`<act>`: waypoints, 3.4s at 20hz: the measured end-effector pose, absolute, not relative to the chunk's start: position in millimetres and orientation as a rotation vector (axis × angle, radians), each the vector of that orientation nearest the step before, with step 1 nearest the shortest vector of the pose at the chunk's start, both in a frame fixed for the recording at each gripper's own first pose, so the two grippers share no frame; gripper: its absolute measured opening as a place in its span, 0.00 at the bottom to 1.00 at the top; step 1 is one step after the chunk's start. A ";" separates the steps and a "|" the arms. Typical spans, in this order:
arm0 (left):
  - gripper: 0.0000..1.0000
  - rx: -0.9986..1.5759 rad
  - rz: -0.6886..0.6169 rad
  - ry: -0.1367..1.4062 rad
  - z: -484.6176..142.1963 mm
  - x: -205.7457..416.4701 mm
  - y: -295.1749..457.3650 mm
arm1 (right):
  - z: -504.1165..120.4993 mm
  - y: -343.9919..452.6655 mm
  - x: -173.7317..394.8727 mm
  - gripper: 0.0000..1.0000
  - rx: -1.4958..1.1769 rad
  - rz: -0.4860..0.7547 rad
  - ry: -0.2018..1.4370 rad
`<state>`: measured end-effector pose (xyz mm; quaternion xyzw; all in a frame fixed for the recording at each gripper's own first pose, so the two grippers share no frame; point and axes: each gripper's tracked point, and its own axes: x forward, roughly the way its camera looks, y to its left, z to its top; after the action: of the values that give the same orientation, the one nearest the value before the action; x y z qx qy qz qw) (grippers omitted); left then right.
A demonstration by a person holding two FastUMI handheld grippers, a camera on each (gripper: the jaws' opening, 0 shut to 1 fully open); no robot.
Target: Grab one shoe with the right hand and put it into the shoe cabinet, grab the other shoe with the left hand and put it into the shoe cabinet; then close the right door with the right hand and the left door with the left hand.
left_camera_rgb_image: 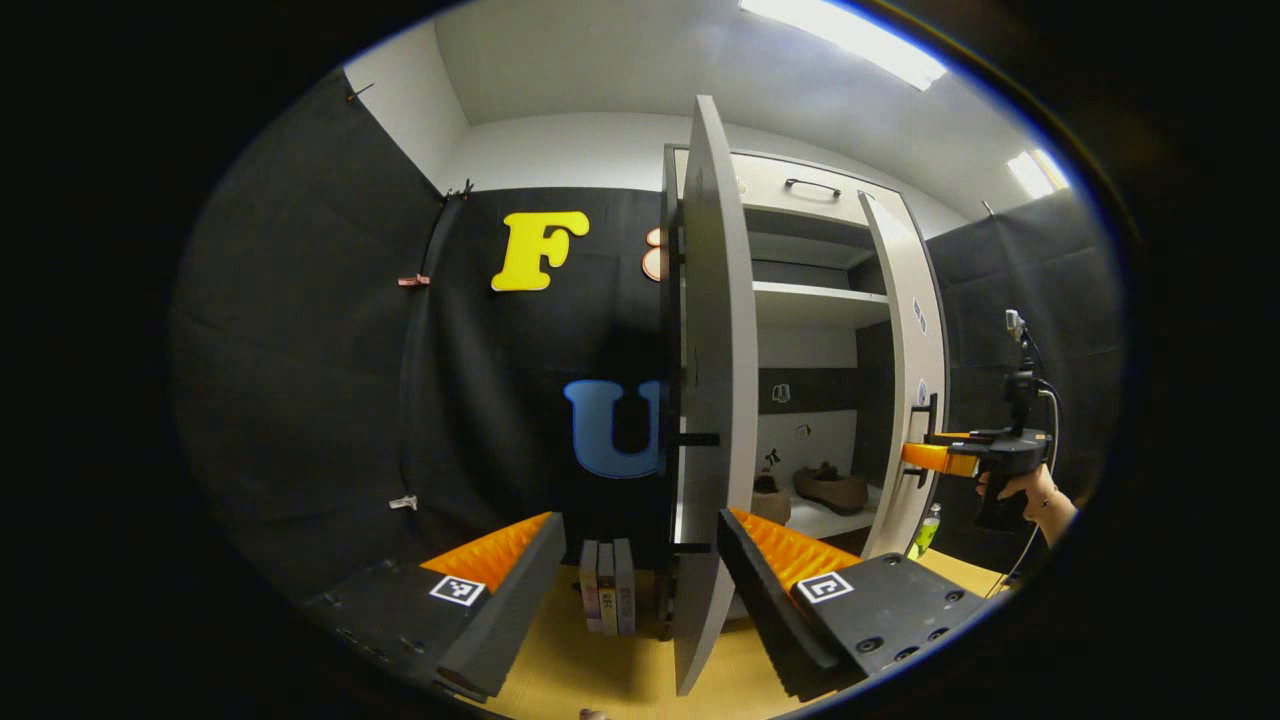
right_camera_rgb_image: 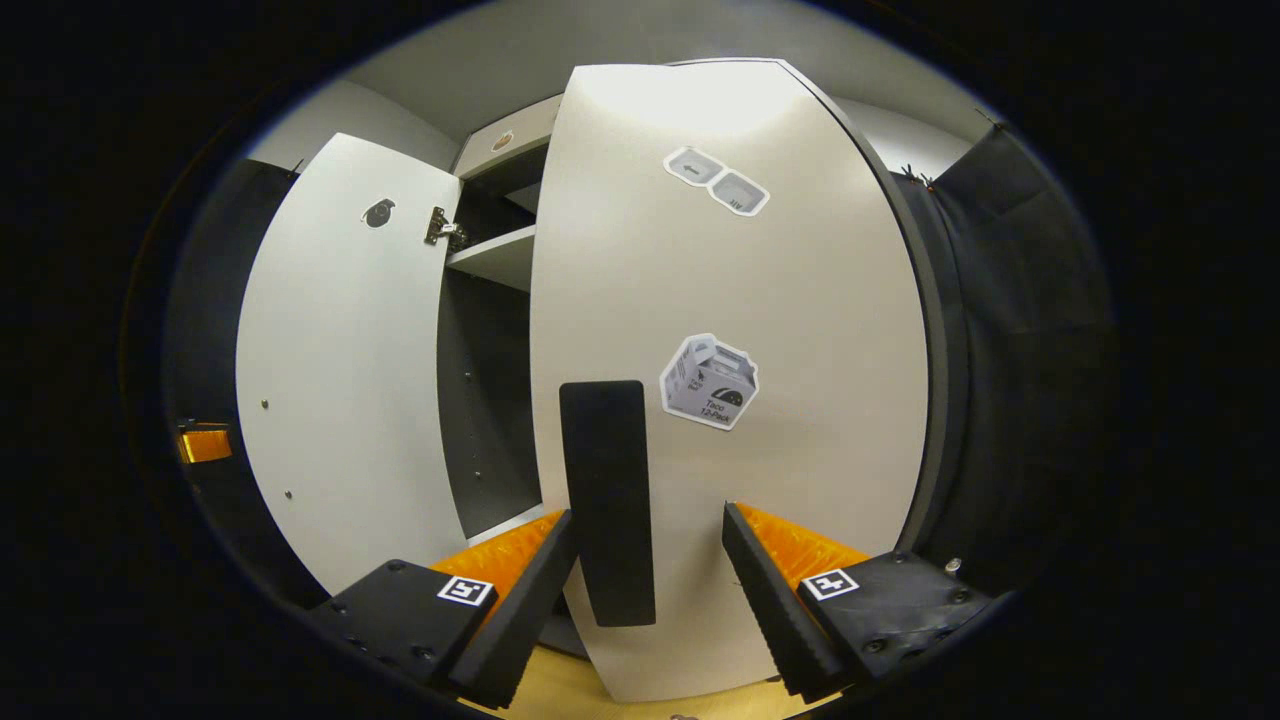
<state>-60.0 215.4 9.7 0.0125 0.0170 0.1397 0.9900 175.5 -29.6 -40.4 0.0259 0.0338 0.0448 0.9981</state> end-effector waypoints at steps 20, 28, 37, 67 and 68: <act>0.93 0.035 0.002 0.058 -1.8 2.4 188.0 | -23.0 -39.6 154.9 1.00 0.056 -0.023 0.033; 0.94 -0.051 -0.026 0.040 -6.0 28.6 165.3 | -9.4 -69.0 120.6 0.99 0.041 -0.040 0.022; 0.94 -0.021 -0.131 0.045 -13.1 84.5 104.5 | -15.0 -113.0 99.8 1.00 0.040 -0.093 0.057; 0.93 0.027 0.167 0.021 -24.0 228.9 48.1 | -14.1 -187.7 32.1 0.98 0.057 -0.117 0.108; 0.95 0.028 0.179 0.020 -23.3 229.9 47.9 | -12.7 -186.6 29.2 0.98 0.057 -0.112 0.108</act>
<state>229.9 47.9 -23.3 0.0139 0.0100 0.0895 0.9958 29.2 -186.6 -12.7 0.0283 0.0538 -0.0559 0.9966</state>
